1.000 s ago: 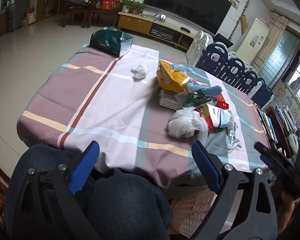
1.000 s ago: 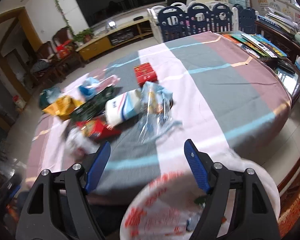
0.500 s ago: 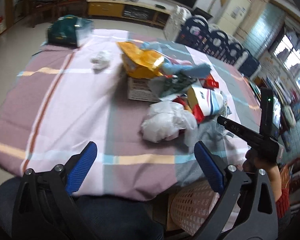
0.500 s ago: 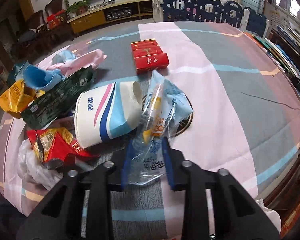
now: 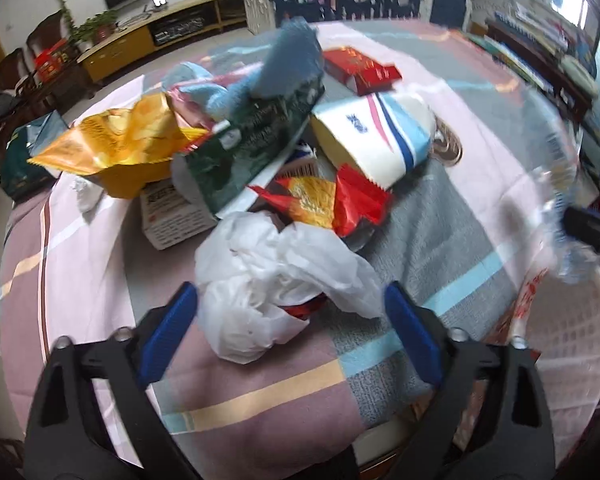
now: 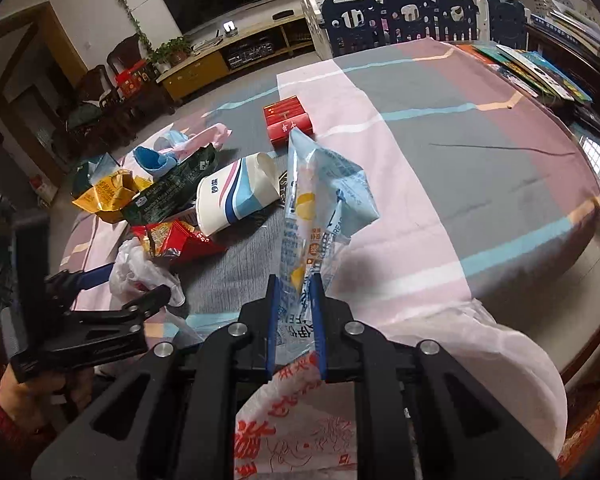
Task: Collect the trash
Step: 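Grasp the clear bottle bag with the right tool while the left tool grasps the white bag, then carry both bags over the wastebasket and open both tools to drop them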
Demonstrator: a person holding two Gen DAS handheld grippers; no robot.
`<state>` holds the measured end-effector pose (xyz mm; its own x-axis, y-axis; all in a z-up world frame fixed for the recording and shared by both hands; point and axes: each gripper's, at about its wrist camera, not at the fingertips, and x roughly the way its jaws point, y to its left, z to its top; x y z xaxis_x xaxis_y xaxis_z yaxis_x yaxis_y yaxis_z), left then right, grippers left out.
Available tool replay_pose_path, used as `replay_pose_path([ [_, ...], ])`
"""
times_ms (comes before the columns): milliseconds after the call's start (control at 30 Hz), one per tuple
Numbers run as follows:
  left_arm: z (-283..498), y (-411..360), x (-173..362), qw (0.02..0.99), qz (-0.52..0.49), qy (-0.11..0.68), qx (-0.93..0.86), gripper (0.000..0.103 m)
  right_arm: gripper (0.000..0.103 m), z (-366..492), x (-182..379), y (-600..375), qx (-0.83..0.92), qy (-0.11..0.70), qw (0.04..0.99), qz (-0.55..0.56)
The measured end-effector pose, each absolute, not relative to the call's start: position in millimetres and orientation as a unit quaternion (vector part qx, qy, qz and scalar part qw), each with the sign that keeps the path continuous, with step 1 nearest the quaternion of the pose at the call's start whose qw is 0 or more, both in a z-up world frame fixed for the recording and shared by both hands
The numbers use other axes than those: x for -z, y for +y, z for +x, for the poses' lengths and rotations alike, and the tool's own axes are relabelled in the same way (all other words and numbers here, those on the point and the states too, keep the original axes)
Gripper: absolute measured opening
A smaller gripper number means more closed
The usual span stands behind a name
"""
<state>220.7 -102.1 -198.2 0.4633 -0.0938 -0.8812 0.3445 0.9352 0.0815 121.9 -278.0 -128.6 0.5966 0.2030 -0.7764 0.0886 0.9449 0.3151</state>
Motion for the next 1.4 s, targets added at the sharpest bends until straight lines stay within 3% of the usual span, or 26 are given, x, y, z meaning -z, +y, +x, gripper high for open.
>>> replay_pose_path([
  [167,227,-94,203,0.841,0.105,0.517,0.12,0.036,0.016,95,115,-284,-0.033,0.432,0.882,0.184],
  [233,225,-81,195,0.848,0.067,0.511,0.127,0.03,0.016,87,108,-283,-0.034,0.424,0.886,0.181],
  [600,145,-8,147,0.857,-0.172,0.462,0.147,0.028,0.016,43,75,-263,-0.044,0.391,0.909,0.135],
  [967,42,-102,84,0.894,-0.032,0.393,0.211,0.028,0.016,-9,46,-274,-0.034,0.376,0.921,0.098],
  [1400,-4,-189,96,0.857,0.056,0.412,0.305,0.029,0.016,-66,30,-328,0.006,0.362,0.927,0.1],
])
